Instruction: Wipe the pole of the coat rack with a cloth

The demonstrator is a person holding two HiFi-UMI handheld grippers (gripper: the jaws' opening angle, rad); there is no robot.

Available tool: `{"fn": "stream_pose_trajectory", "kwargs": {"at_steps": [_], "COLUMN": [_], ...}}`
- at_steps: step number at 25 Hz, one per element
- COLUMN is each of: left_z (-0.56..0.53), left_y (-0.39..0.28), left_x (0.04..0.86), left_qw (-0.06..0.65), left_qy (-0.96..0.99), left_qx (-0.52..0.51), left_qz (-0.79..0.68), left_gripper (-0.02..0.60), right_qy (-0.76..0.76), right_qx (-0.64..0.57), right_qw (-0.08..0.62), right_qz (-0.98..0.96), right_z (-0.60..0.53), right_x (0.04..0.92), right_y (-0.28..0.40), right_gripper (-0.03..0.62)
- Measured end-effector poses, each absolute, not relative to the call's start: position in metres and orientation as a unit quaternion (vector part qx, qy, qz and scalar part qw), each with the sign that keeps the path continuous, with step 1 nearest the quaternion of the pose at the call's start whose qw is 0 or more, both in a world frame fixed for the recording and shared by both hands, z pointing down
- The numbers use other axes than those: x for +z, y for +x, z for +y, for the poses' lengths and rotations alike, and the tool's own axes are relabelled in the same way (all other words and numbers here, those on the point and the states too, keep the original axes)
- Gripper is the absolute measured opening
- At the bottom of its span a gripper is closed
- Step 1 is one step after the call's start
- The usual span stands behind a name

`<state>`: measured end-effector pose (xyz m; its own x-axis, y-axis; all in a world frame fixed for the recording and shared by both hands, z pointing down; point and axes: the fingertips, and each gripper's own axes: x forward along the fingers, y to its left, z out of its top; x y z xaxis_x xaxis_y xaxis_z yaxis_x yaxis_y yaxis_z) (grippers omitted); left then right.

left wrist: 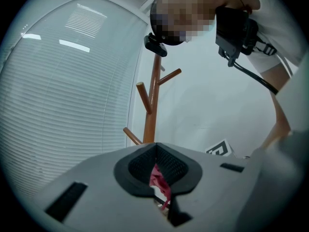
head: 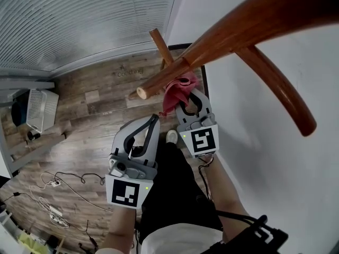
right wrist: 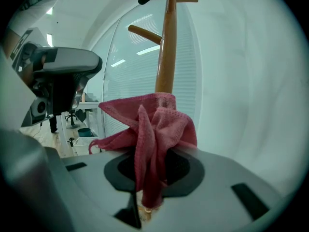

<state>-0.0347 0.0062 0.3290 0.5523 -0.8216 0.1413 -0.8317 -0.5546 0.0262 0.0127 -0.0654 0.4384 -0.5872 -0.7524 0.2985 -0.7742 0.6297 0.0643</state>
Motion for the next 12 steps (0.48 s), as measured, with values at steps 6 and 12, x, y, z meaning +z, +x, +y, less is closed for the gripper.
{"fn": "stream_pose_trajectory", "kwargs": {"at_steps": [6,12], "left_z": [0.006,0.003], "left_y": [-0.031,-0.027], "left_x": [0.333,0.325], "left_qw": [0.042,0.027], "left_qy": [0.881,0.880], "left_qx": [0.062,0.057], "left_qz": [-0.467,-0.472], "left_gripper": [0.014,0.014], "right_qy": [0.441,0.475], "right_qx": [0.068,0.047], "right_qw": [0.113,0.070], "right_qz": [-0.888,-0.876], "right_z": [-0.063,-0.065], "right_x": [0.427,0.375], "right_y": [0.025,0.046], "right_gripper": [0.086,0.086]}}
